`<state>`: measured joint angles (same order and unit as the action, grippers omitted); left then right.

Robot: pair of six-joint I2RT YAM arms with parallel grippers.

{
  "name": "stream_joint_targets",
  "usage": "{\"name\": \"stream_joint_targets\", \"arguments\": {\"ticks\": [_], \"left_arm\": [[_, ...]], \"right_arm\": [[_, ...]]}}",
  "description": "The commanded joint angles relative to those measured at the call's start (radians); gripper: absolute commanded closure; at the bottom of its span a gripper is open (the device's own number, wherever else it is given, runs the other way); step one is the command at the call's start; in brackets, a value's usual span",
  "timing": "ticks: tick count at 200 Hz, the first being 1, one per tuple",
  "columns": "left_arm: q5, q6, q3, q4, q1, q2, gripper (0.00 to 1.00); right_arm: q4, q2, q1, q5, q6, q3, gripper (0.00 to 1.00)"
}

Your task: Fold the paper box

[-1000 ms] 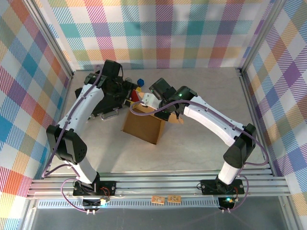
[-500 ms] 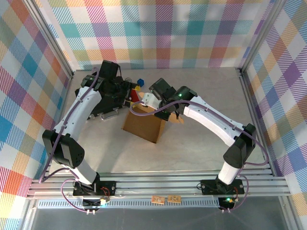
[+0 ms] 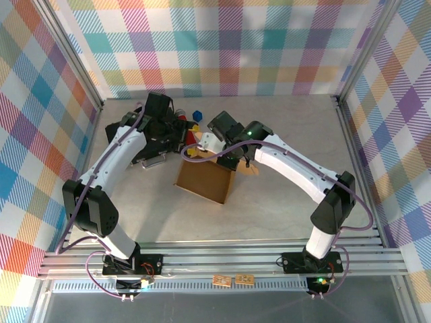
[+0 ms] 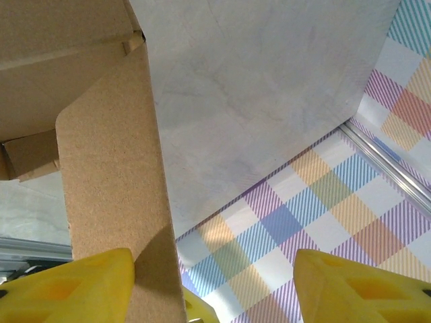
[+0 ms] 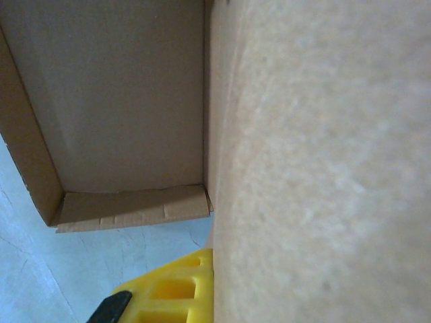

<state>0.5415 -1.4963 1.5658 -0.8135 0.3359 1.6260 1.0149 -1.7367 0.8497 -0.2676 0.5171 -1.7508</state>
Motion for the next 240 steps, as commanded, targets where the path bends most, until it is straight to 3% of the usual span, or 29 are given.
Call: {"name": "stream_joint_targets", "arguments": {"ticks": [1, 36, 79, 119, 167, 198, 240], "left_arm": [[0.055, -0.044, -0.007, 0.047, 0.025, 0.011, 0.38], [0.077, -0.06, -0.014, 0.076, 0.046, 0.03, 0.38], [0.09, -0.059, -0.042, 0.067, 0.058, 0.033, 0.39], [0.086, -0.056, -0.059, 0.069, 0.058, 0.046, 0.44], [0.095, -0.052, -0.058, 0.088, 0.061, 0.071, 0.64], [0.104, -0.051, -0.07, 0.091, 0.064, 0.081, 0.7], [0.107, -0.05, -0.083, 0.103, 0.063, 0.094, 0.92]], "right_arm": [[-0.04, 0.007, -0.003, 0.017, 0.006, -0.036, 1.0], [-0.063, 0.007, 0.007, -0.044, 0.029, -0.027, 1.0], [-0.177, 0.014, 0.052, -0.209, 0.114, 0.03, 1.0], [-0.236, 0.01, 0.074, -0.26, 0.155, 0.037, 1.0], [-0.242, 0.001, 0.08, -0.269, 0.162, 0.034, 1.0], [-0.242, -0.003, 0.086, -0.266, 0.162, 0.035, 1.0], [-0.239, -0.009, 0.088, -0.251, 0.152, 0.036, 1.0]]}}
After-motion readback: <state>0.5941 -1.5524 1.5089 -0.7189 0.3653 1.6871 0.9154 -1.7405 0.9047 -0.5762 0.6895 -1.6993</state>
